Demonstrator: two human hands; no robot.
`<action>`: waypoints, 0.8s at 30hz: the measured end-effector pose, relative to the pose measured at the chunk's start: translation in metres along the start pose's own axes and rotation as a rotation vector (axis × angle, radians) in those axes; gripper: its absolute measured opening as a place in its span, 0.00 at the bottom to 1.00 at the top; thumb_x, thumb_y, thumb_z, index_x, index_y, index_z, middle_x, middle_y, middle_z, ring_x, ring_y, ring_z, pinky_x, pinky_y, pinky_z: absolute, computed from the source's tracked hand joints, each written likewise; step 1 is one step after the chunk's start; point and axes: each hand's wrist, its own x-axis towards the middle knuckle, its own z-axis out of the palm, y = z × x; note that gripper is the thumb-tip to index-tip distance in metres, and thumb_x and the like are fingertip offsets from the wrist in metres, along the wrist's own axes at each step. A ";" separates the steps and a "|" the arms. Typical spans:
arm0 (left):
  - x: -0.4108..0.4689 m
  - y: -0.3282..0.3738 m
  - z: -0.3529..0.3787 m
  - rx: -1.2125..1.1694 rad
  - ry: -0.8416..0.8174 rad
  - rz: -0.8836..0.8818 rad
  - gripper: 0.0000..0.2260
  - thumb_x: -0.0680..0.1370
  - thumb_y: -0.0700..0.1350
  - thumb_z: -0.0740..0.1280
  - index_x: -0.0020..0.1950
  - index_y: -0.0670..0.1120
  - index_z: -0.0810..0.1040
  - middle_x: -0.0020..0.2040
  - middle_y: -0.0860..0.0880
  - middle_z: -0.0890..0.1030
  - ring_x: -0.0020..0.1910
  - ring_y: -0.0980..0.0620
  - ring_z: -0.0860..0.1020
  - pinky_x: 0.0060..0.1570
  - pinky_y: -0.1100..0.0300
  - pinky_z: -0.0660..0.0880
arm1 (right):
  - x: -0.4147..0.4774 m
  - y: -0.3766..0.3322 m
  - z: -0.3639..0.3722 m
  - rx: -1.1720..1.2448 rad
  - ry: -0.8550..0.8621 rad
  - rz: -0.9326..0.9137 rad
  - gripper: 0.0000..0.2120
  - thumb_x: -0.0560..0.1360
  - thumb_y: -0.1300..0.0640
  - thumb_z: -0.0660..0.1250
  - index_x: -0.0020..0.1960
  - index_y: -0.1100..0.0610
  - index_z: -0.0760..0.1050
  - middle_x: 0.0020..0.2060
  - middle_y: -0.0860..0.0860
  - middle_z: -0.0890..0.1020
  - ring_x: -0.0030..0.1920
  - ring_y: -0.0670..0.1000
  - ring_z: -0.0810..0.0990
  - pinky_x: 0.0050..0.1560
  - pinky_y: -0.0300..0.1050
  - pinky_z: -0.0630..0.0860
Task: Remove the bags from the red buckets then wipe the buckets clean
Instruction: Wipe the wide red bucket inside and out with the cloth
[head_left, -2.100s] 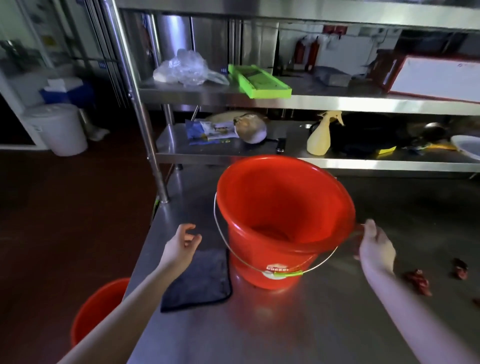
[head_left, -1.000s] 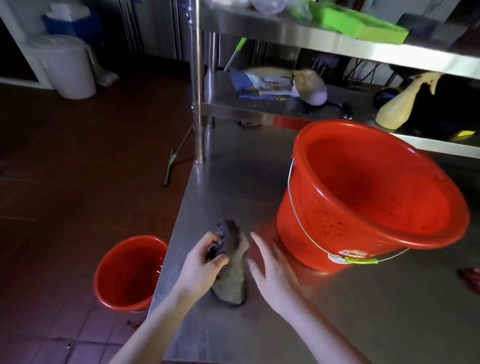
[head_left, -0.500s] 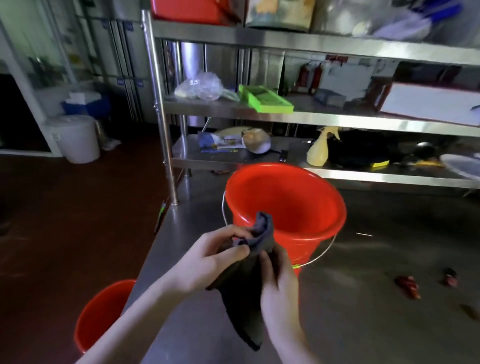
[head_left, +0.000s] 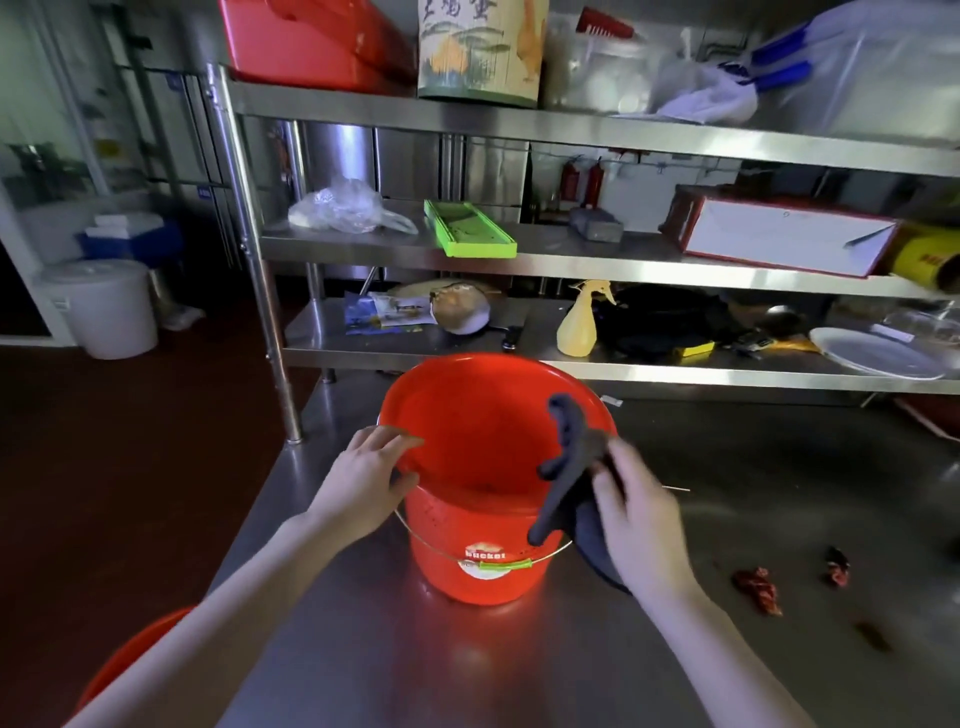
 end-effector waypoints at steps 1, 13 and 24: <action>0.008 -0.009 0.001 0.038 -0.061 0.009 0.22 0.78 0.51 0.68 0.71 0.52 0.72 0.69 0.53 0.71 0.71 0.49 0.64 0.68 0.51 0.66 | 0.004 0.004 0.012 -0.059 -0.089 -0.035 0.15 0.80 0.57 0.62 0.66 0.50 0.73 0.56 0.50 0.81 0.56 0.51 0.78 0.53 0.39 0.70; 0.063 -0.082 0.004 0.073 -0.177 0.393 0.16 0.79 0.56 0.63 0.67 0.56 0.73 0.68 0.58 0.70 0.74 0.57 0.63 0.76 0.52 0.46 | 0.033 0.039 0.085 -0.522 -0.036 -0.288 0.18 0.80 0.50 0.54 0.42 0.55 0.79 0.38 0.48 0.79 0.40 0.55 0.77 0.53 0.53 0.72; 0.029 -0.066 0.004 -0.129 0.081 0.338 0.18 0.65 0.59 0.72 0.49 0.50 0.77 0.41 0.57 0.79 0.42 0.52 0.78 0.54 0.56 0.68 | 0.040 -0.033 0.184 -0.542 0.104 -0.288 0.20 0.81 0.54 0.57 0.31 0.55 0.73 0.27 0.49 0.74 0.32 0.55 0.75 0.40 0.52 0.71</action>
